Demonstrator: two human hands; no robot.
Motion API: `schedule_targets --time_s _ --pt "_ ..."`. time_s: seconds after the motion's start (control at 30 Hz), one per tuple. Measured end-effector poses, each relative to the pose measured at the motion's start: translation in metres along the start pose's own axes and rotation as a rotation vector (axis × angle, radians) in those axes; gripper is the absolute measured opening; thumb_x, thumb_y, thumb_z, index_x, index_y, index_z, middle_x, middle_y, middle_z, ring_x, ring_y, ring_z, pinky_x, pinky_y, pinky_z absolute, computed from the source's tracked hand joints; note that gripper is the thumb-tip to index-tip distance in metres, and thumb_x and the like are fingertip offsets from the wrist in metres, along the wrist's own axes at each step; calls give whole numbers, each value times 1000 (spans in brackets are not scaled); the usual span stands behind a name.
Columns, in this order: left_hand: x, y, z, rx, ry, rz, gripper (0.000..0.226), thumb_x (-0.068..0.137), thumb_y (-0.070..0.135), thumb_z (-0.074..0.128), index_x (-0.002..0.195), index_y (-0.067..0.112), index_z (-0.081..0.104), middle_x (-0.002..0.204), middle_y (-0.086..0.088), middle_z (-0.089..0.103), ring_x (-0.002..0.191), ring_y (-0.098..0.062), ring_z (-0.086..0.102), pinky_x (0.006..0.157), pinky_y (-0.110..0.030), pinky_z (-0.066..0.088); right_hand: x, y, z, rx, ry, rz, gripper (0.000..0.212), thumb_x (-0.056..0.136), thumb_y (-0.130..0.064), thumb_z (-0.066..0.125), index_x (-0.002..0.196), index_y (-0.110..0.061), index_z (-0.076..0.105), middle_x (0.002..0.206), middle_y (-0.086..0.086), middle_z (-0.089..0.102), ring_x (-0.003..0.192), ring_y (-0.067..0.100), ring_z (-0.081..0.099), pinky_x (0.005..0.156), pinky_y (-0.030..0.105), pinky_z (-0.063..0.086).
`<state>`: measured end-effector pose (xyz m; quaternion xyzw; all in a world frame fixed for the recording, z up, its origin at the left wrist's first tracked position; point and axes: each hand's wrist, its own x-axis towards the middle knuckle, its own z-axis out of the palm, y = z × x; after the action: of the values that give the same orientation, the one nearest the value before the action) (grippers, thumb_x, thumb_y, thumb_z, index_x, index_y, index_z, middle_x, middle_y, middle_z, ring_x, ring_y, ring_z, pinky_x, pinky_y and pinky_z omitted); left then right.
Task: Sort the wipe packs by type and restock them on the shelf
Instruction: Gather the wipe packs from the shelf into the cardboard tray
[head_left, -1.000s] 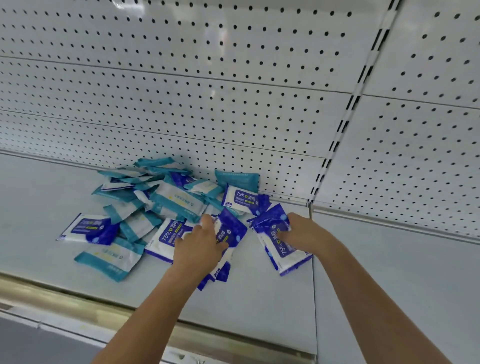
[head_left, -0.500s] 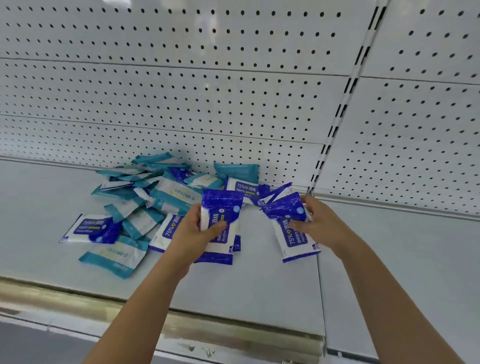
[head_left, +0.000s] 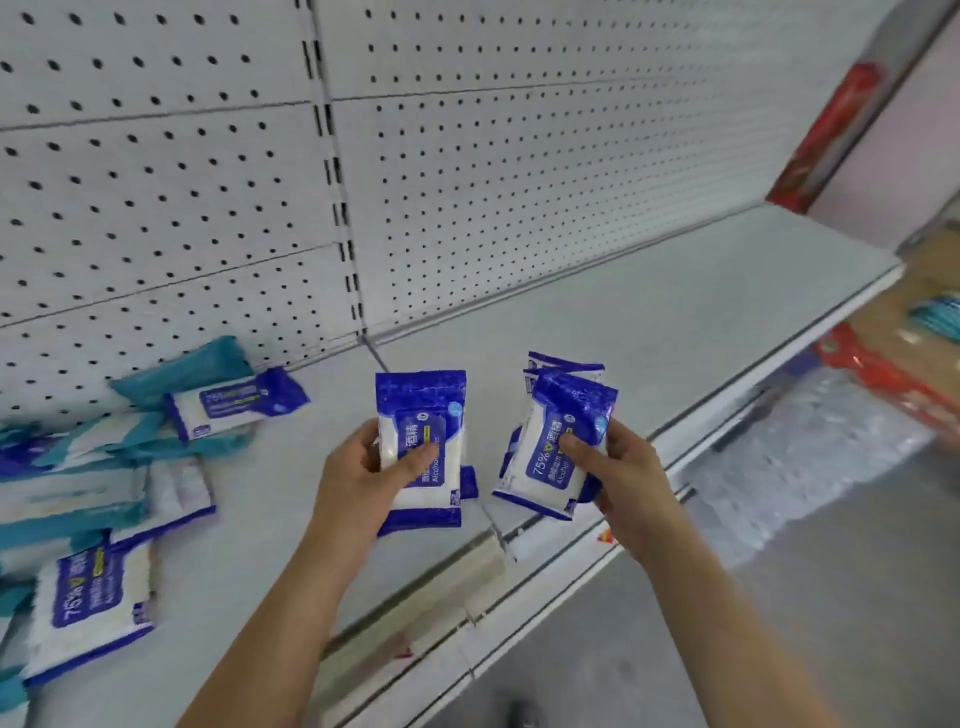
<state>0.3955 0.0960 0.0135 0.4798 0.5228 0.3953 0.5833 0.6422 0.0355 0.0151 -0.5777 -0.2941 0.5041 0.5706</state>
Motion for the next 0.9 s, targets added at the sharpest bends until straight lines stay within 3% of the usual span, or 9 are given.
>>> schedule_targets --time_s 0.07,0.13,0.3,0.37,0.6,0.8,0.9 --pt "-5 -2 39 34 -118 6 30 80 19 82 107 18 68 95 -3 78 82 -22 76 70 -39 61 -27 0 -40 54 113 -13 31 87 -5 69 118 -10 63 106 11 75 91 28 74 66 34 60" --pt "-14 -6 82 36 -203 -3 29 80 19 81 107 18 68 93 -4 78 81 -23 76 68 -38 61 -54 1 -82 82 221 -32 32 86 -4 70 116 -13 64 105 10 76 90 29 74 65 33 59" --pt "-51 -23 203 88 -412 -36 27 79 25 82 101 18 70 90 -4 77 82 -28 76 70 -44 62 -125 12 -195 143 466 -64 32 87 -4 70 116 -17 65 107 9 76 96 31 73 80 44 59" --pt "-74 -31 255 118 -491 -12 27 79 22 81 103 18 70 91 -3 78 82 -25 76 69 -40 61 -157 17 -242 157 546 -71 31 87 -5 70 115 -17 65 108 9 76 96 32 73 83 47 58" --pt "-163 -46 423 151 -676 -5 20 80 18 81 98 17 72 89 -4 78 83 -29 75 74 -43 61 -255 14 -392 160 720 -95 25 87 -7 72 111 -13 67 106 10 76 95 34 73 82 52 59" --pt "-195 -42 523 153 -806 -59 42 68 32 86 105 19 70 97 -7 77 87 -33 75 81 -62 58 -288 4 -476 226 810 -131 26 90 -11 70 115 -11 64 107 8 76 95 29 74 75 43 59" --pt "-197 -44 569 194 -851 -43 42 74 31 84 110 19 68 99 -5 77 88 -31 75 82 -59 59 -284 0 -514 256 832 -136 26 90 -11 70 116 -12 63 108 7 76 95 29 74 75 44 60"
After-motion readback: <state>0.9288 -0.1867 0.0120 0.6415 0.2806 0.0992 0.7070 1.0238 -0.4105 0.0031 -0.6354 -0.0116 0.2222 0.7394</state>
